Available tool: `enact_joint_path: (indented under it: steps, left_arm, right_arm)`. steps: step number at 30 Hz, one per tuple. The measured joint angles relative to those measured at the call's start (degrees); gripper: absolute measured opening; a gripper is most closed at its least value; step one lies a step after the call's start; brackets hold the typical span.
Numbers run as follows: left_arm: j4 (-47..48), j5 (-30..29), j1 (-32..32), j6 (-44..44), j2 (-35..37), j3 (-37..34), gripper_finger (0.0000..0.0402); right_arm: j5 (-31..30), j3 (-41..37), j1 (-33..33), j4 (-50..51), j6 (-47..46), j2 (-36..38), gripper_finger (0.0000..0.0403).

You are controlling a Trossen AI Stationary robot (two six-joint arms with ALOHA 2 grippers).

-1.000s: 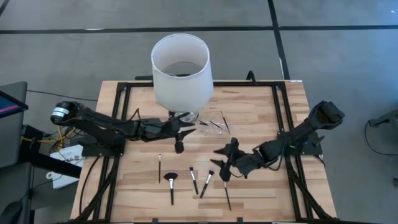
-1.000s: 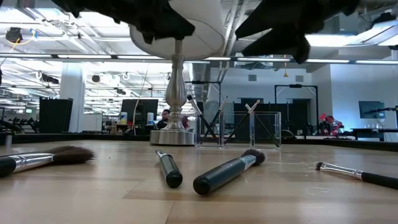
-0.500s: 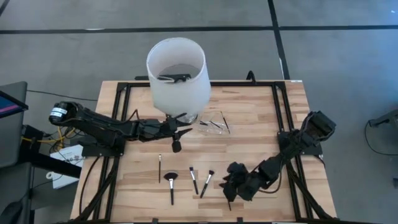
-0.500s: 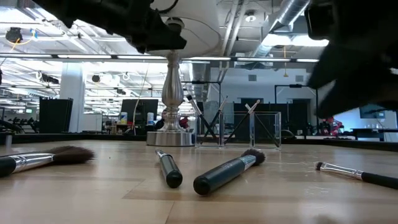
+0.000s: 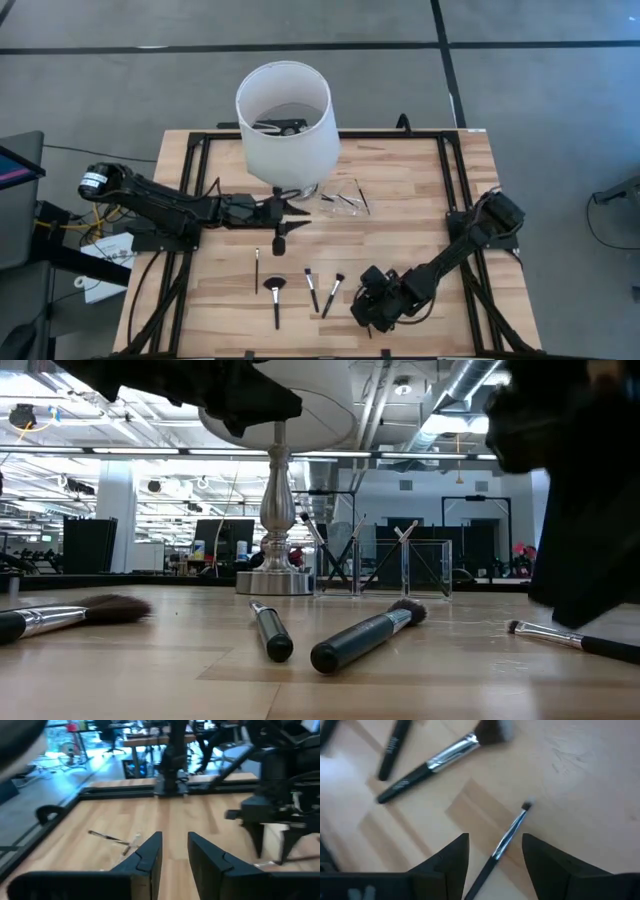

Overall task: Put items in baskets/containers
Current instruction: Put the black eyeshadow brush into the transparent organizer

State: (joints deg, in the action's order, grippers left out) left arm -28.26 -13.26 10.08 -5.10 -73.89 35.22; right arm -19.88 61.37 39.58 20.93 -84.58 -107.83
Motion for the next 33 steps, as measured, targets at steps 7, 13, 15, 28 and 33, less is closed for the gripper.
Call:
enact_joint_path:
  steps: [7, 13, 15, 28, 33]
  left_arm:
    - [-0.1, 0.3, 0.9, 0.9, -0.1, -1.2, 0.0090]
    - [-0.1, -0.1, 0.9, 2.6, -0.1, -3.7, 0.0090]
    - [-0.3, -0.2, 0.8, 2.6, -0.1, -4.2, 0.0090]
    - [-0.5, -0.4, 0.8, 2.5, -0.1, -4.3, 0.0090]
    - [-0.6, -0.4, 0.8, 2.6, -0.1, -4.3, 0.0090]
  right_arm:
    - [-3.6, 3.7, -0.1, 3.3, -1.1, -4.8, 0.0155]
    - [-5.9, 4.8, 1.0, 5.8, -2.4, -7.2, 0.0128]
    - [-7.3, 4.8, 1.2, 6.1, -2.4, -8.0, 0.0111]
    - [-18.2, 4.4, -3.2, 9.7, 9.1, -9.4, 0.0036]
    - [-16.8, 3.7, -6.7, 9.8, 16.6, -9.1, 0.0057]
